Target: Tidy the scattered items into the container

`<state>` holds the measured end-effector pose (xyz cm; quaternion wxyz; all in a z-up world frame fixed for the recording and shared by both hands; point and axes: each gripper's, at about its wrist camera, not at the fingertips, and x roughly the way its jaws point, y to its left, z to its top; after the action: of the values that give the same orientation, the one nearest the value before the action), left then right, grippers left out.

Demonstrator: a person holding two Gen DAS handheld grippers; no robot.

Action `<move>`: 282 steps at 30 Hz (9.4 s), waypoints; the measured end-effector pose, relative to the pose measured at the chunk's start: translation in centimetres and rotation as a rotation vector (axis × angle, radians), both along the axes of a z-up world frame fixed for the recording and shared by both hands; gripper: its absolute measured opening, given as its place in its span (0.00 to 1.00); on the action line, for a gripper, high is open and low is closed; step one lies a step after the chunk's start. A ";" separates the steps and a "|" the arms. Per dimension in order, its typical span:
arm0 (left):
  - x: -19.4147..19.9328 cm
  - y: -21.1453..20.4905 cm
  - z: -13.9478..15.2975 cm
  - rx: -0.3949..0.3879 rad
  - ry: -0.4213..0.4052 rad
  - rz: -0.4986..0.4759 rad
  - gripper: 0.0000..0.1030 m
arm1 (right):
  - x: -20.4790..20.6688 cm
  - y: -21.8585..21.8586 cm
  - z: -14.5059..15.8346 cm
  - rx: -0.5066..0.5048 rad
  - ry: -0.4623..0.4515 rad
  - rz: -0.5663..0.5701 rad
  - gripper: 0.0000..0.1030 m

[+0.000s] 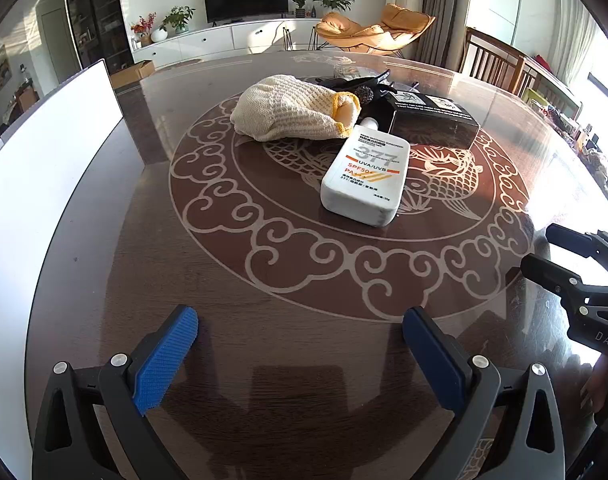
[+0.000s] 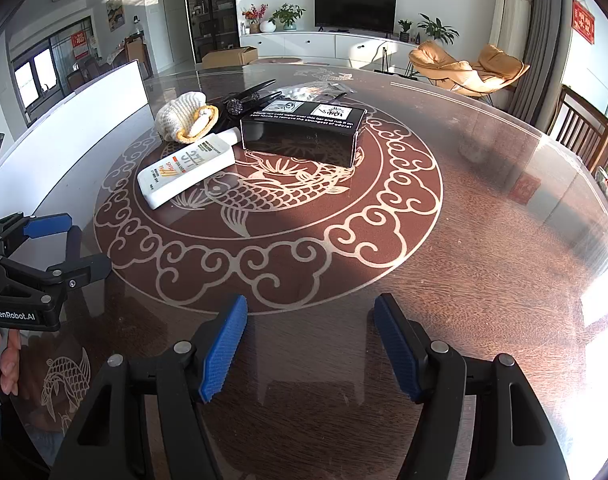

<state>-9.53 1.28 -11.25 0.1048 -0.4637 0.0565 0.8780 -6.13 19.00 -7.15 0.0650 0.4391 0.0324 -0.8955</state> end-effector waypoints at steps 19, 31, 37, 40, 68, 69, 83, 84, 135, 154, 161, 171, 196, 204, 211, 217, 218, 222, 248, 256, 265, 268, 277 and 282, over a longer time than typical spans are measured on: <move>0.0 0.0 0.0 0.000 0.000 0.000 1.00 | 0.0 0.0 0.1 0.000 0.000 0.000 0.65; 0.0 0.0 0.0 0.000 0.000 0.000 1.00 | 0.0 0.0 0.0 0.000 0.000 0.000 0.65; -0.1 0.0 0.0 0.000 0.000 0.000 1.00 | 0.0 0.0 0.0 0.000 0.000 0.000 0.65; -0.1 0.0 0.0 0.000 -0.001 0.000 1.00 | 0.0 0.0 0.1 0.000 0.000 0.000 0.65; -0.1 0.0 0.0 -0.001 -0.001 -0.001 1.00 | 0.1 0.0 0.0 0.000 0.000 0.000 0.65; -0.1 0.0 0.0 -0.001 -0.001 -0.001 1.00 | 0.1 0.0 0.0 0.000 0.000 0.000 0.65; 2.3 -3.2 0.1 -0.004 -0.008 0.008 1.00 | 0.1 0.0 0.1 0.000 0.000 0.000 0.65; 2.6 -3.8 0.0 -0.003 -0.007 0.018 1.00 | 0.1 0.0 0.1 0.001 0.000 0.000 0.65; 0.9 -4.9 0.8 0.025 0.041 0.079 0.64 | 0.2 -0.4 0.3 -0.047 0.005 0.059 0.66; 0.8 -3.5 0.6 0.007 0.016 0.032 0.87 | -18.8 -18.8 2.1 0.185 -0.027 0.434 0.53; 0.8 -3.5 0.5 0.006 0.017 0.034 0.87 | -10.8 -11.7 3.6 0.106 -0.080 0.398 0.52; 0.2 -3.7 0.2 -0.002 -0.007 0.076 1.00 | -1.6 0.7 1.6 -0.037 -0.092 0.138 0.61; 0.1 -4.0 0.1 -0.001 -0.009 0.074 1.00 | -1.2 0.2 0.5 -0.002 -0.005 0.149 0.68; 0.1 -4.0 0.0 -0.002 -0.009 0.074 1.00 | -1.2 0.2 0.5 -0.002 -0.005 0.149 0.68; 0.0 -4.0 0.0 -0.002 -0.009 0.074 1.00 | -1.2 0.2 0.5 -0.002 -0.005 0.149 0.68; 0.0 -4.0 0.0 -0.002 -0.009 0.074 1.00 | -1.2 0.2 0.5 -0.002 -0.005 0.150 0.68; 0.1 -4.0 0.0 -0.002 -0.009 0.074 1.00 | -1.2 0.2 0.5 -0.002 -0.005 0.149 0.68; 0.0 -4.0 0.0 -0.002 -0.009 0.074 1.00 | -1.2 0.2 0.5 -0.002 -0.005 0.150 0.68; 0.1 -4.0 0.0 -0.002 -0.009 0.073 1.00 | -1.2 0.2 0.5 -0.002 -0.004 0.150 0.68; 0.0 -4.0 0.0 -0.002 -0.009 0.073 1.00 | -1.3 0.2 0.5 -0.002 -0.004 0.150 0.68; 0.0 -4.0 0.0 -0.002 -0.009 0.073 1.00 | -1.3 0.2 0.5 -0.002 -0.004 0.150 0.68; 0.0 -4.0 0.0 -0.002 -0.009 0.073 1.00 | -1.3 0.2 0.5 -0.002 -0.004 0.150 0.68; 0.0 -4.0 0.0 -0.002 -0.009 0.073 1.00 | -1.3 0.2 0.5 -0.002 -0.004 0.150 0.68; 0.0 -4.0 0.1 -0.002 -0.009 0.073 1.00 | -1.3 0.2 0.5 -0.002 -0.004 0.150 0.68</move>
<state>-9.53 -2.76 -11.20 0.0725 -0.4695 0.0399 0.8790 -7.41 19.23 -6.68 0.1325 0.4372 0.0640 -0.8873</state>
